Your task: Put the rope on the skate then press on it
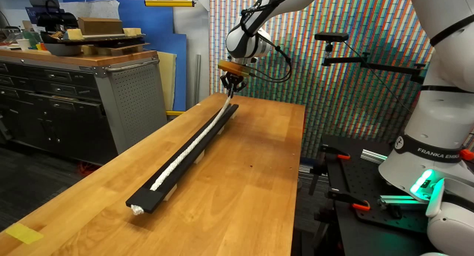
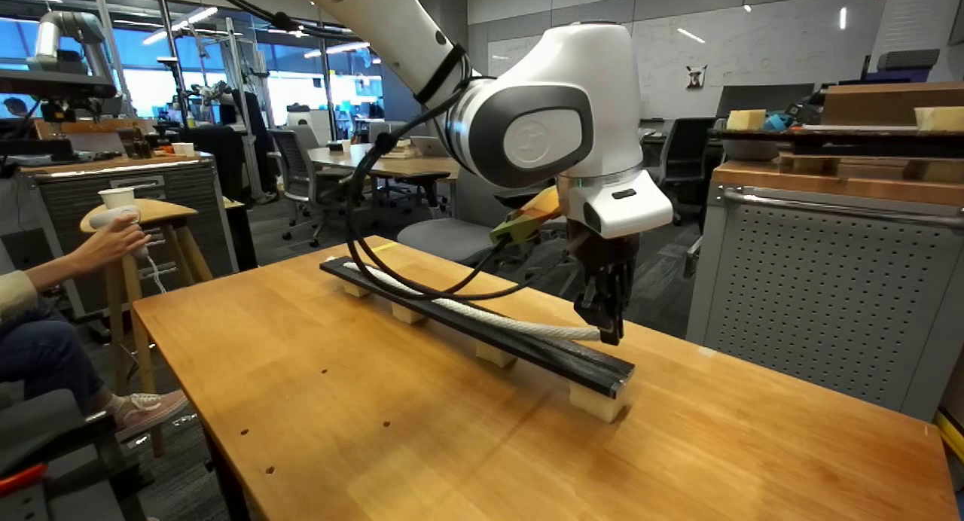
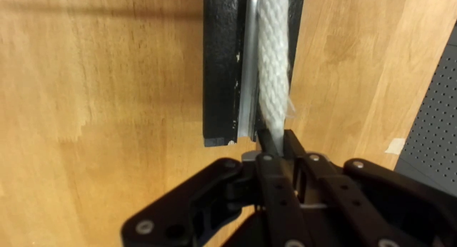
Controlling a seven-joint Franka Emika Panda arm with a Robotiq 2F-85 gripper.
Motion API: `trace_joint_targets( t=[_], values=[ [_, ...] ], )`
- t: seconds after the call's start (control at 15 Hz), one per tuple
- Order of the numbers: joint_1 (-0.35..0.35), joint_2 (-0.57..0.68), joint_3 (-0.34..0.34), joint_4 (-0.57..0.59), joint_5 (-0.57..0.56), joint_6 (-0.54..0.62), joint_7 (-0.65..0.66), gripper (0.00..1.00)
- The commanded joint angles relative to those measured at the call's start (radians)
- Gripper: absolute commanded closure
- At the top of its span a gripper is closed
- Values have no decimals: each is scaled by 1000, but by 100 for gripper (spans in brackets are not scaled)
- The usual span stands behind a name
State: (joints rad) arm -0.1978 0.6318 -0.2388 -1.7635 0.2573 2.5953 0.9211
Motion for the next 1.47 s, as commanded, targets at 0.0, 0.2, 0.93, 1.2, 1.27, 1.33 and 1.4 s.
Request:
trace_joint_targets(
  t=[0.0,0.2,0.93,1.2,1.27,1.33,1.4],
  values=[
    [8,39,-23,31,-15,-1,7,97],
    [11,52,-24,30,-17,-1,7,97],
    [10,62,-24,34,-20,1,6,97],
    [9,65,-23,49,-17,-3,11,97],
    [10,67,-24,53,-18,-6,13,97],
    [12,71,-26,57,-20,-8,16,97],
    [12,74,-26,63,-21,-11,17,97]
  ],
)
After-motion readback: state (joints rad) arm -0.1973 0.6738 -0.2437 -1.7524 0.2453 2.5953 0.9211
